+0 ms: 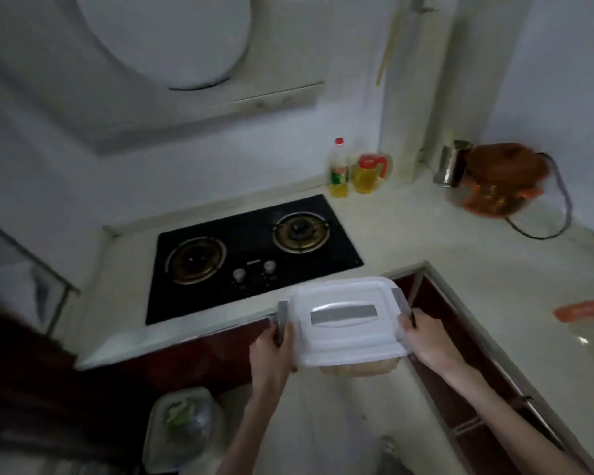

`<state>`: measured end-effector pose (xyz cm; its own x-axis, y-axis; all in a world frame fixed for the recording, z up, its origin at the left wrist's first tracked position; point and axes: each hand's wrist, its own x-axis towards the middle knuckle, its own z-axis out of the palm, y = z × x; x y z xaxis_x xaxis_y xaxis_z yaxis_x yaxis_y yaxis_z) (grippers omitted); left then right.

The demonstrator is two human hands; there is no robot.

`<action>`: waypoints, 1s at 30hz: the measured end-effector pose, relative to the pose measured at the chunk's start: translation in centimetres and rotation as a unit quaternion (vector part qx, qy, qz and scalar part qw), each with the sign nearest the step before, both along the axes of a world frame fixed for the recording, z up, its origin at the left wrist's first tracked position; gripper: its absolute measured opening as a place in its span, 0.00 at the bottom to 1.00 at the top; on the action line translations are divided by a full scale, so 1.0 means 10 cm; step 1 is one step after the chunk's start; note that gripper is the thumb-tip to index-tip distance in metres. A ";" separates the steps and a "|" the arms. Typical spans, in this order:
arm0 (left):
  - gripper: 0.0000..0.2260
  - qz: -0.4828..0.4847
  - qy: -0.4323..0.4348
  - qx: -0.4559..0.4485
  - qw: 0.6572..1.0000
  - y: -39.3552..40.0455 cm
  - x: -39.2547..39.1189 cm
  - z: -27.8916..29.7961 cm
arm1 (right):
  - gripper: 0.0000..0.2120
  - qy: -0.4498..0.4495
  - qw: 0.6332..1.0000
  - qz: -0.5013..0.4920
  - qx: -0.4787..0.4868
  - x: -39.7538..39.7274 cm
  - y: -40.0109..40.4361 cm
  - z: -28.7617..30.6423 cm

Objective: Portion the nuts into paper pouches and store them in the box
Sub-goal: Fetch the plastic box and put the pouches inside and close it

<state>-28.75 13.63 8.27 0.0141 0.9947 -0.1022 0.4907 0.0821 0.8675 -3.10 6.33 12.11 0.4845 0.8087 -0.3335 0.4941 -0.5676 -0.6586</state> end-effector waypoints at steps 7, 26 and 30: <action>0.15 0.189 -0.003 -0.010 0.982 -0.09 -1.15 -0.16 | 0.18 0.010 0.984 0.176 -0.012 -1.10 0.90 -0.05; 0.14 0.301 -0.111 -0.067 0.945 1.26 -2.00 -0.12 | 0.21 0.094 0.929 0.355 -0.050 -2.16 3.54 -0.37; 0.16 0.351 -0.137 -0.092 0.922 1.29 -2.11 -0.17 | 0.22 0.168 0.907 0.377 -0.086 -2.54 3.92 -0.39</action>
<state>-49.88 26.50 6.54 -0.5761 0.7346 -0.3584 0.0254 0.4543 0.8905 -28.51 45.49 8.25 -0.3380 0.7899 -0.5117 0.5718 -0.2595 -0.7783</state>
